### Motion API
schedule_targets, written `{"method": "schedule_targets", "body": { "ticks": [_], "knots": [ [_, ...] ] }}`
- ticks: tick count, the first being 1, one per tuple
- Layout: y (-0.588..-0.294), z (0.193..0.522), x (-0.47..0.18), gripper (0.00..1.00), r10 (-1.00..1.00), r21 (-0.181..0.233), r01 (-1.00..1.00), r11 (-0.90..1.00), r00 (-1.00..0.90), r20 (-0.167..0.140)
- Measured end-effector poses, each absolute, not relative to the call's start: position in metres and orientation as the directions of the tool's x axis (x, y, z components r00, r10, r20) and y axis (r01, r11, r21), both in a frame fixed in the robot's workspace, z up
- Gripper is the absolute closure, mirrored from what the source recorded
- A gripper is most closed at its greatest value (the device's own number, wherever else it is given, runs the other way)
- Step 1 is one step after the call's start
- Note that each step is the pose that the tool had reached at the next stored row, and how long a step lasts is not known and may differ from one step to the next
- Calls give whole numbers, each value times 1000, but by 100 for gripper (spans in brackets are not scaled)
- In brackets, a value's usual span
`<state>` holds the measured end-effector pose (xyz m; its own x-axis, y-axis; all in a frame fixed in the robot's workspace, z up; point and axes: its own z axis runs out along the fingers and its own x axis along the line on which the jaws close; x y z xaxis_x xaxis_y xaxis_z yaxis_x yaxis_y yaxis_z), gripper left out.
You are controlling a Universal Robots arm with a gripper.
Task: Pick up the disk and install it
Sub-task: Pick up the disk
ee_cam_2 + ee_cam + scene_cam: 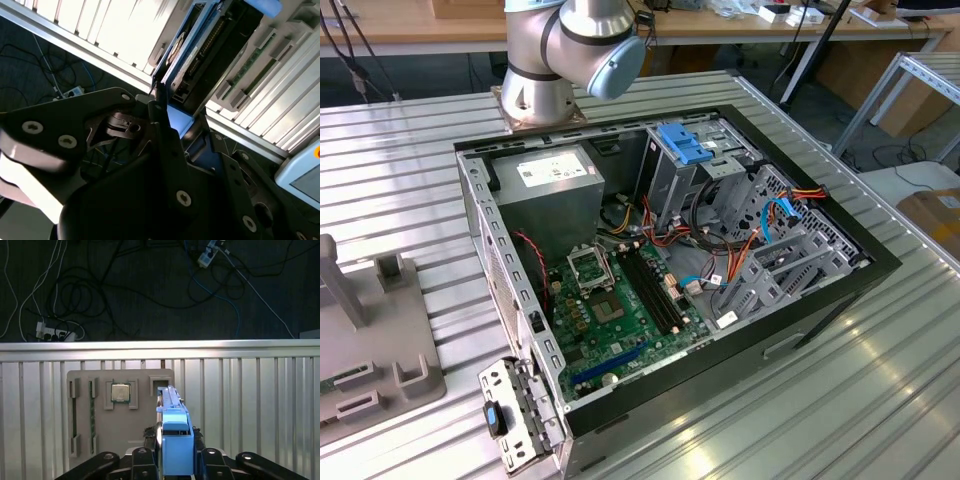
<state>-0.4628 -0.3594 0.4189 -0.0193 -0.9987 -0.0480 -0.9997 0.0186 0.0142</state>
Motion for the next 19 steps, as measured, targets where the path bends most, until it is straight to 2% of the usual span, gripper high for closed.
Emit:
{"method": "schedule_targets", "body": {
  "ticks": [19],
  "knots": [
    [-359, 431, -463, 63, -999, 14, -1000, 19, -19, -48]
  ]
}}
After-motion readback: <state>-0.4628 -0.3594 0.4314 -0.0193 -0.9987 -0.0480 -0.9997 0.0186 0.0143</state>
